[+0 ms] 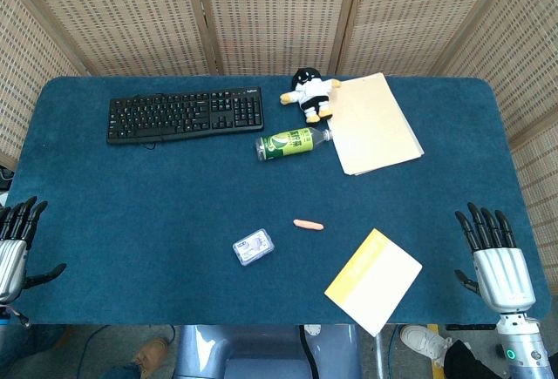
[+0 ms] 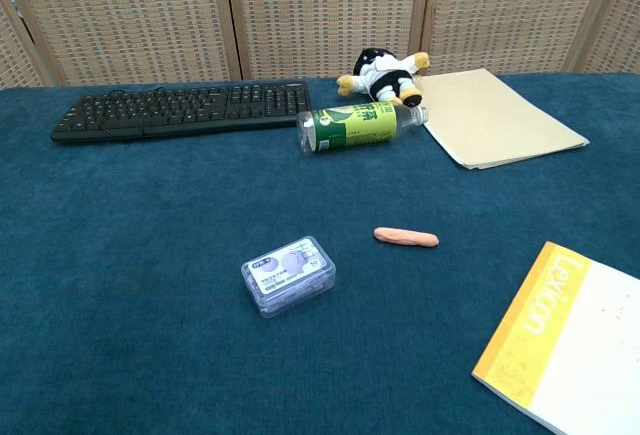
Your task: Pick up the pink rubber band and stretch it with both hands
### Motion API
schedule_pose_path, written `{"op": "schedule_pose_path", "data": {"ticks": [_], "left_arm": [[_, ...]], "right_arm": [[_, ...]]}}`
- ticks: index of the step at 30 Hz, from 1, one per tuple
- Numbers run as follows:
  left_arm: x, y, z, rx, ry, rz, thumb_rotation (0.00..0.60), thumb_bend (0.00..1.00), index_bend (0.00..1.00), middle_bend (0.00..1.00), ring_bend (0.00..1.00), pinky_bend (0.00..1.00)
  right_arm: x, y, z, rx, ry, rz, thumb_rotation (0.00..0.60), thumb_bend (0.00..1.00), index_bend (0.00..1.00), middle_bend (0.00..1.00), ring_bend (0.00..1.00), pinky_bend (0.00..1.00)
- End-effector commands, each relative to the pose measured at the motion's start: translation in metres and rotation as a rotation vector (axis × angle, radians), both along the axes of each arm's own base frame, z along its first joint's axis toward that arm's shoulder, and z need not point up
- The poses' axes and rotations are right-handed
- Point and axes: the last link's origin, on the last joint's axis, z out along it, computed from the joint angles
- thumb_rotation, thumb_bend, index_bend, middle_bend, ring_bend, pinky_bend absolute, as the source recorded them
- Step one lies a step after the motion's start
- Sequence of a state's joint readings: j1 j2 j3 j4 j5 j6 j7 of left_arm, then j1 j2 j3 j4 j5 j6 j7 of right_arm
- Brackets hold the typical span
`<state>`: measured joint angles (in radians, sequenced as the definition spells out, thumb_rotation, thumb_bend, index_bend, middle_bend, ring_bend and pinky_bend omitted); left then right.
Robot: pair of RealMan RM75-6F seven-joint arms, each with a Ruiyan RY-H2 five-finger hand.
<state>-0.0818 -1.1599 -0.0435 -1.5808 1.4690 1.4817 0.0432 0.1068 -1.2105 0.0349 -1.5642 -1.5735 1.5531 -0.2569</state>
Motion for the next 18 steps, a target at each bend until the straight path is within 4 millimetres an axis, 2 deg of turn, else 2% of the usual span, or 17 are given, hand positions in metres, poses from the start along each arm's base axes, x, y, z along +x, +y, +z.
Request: {"op": "schedule_pose_path", "data": {"ticks": [1, 7, 10, 14, 15, 18], "left_arm": [[-0.001, 0.001, 0.0, -0.002, -0.001, 0.001, 0.6, 0.0, 0.0, 0.0, 0.0, 0.0], [-0.002, 0.002, 0.0, -0.003, -0.001, 0.006, 0.6, 0.0, 0.0, 0.0, 0.0, 0.0], [-0.003, 0.003, 0.0, -0.005, 0.003, 0.009, 0.6, 0.0, 0.0, 0.0, 0.0, 0.0], [-0.004, 0.006, -0.003, -0.01, 0.012, 0.022, 0.6, 0.0, 0.0, 0.0, 0.0, 0.0], [-0.004, 0.007, -0.002, -0.005, 0.013, 0.026, 0.6, 0.0, 0.0, 0.0, 0.0, 0.0], [-0.004, 0.009, -0.003, 0.0, 0.018, 0.031, 0.6, 0.0, 0.0, 0.0, 0.0, 0.0]], "right_arm": [[-0.001, 0.0, 0.0, 0.001, 0.001, -0.003, 0.6, 0.0, 0.0, 0.0, 0.0, 0.0], [0.0, -0.001, -0.005, 0.018, 0.0, -0.003, 0.6, 0.0, 0.0, 0.0, 0.0, 0.0], [0.005, -0.007, -0.014, 0.073, -0.036, 0.005, 0.6, 0.0, 0.03, 0.0, 0.0, 0.0], [0.025, -0.046, -0.024, 0.189, -0.119, 0.01, 0.6, 0.0, 0.11, 0.0, 0.0, 0.0], [0.04, -0.066, -0.032, 0.232, -0.181, 0.016, 0.6, 0.0, 0.13, 0.0, 0.0, 0.0], [0.062, -0.096, -0.047, 0.31, -0.271, -0.012, 0.6, 0.0, 0.2, 0.0, 0.0, 0.0]]}}
